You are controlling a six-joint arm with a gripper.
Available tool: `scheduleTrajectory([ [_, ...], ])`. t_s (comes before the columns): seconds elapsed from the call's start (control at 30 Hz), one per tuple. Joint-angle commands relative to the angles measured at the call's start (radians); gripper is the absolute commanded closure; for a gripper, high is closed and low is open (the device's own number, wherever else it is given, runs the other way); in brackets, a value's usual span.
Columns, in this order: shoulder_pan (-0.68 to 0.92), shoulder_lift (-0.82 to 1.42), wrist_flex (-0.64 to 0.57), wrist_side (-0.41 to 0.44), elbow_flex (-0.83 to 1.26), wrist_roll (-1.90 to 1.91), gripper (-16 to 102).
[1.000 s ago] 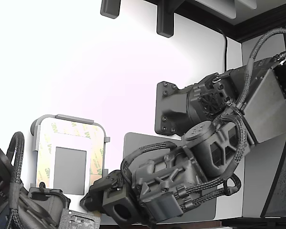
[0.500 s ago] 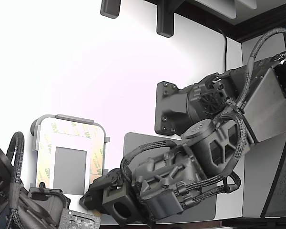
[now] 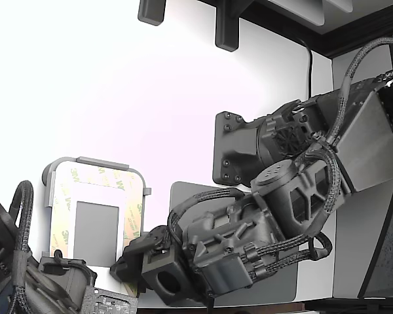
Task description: Peel off protective film from adhesive tape.
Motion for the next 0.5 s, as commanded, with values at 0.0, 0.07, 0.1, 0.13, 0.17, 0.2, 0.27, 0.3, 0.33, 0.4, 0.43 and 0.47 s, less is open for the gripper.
scheduleTrajectory([
  [0.0,-0.023,0.029,0.032,0.005,-0.041,-0.012,97],
  [0.07,-0.028,0.043,0.060,0.008,-0.054,-0.018,97],
  [0.1,-0.032,0.054,0.069,0.011,-0.057,-0.018,97],
  [0.13,-0.034,0.063,0.080,0.014,-0.060,-0.018,97],
  [0.17,-0.035,0.074,0.094,0.021,-0.066,-0.015,97],
  [0.2,-0.035,0.086,0.109,0.028,-0.072,-0.008,96],
  [0.27,-0.037,0.107,0.164,0.051,-0.101,0.014,84],
  [0.3,-0.037,0.118,0.199,0.063,-0.120,0.023,77],
  [0.33,-0.037,0.133,0.232,0.075,-0.135,0.035,69],
  [0.4,-0.038,0.173,0.296,0.107,-0.156,0.080,49],
  [0.43,-0.038,0.198,0.333,0.124,-0.166,0.104,18],
  [0.47,-0.038,0.222,0.367,0.137,-0.173,0.132,-13],
])
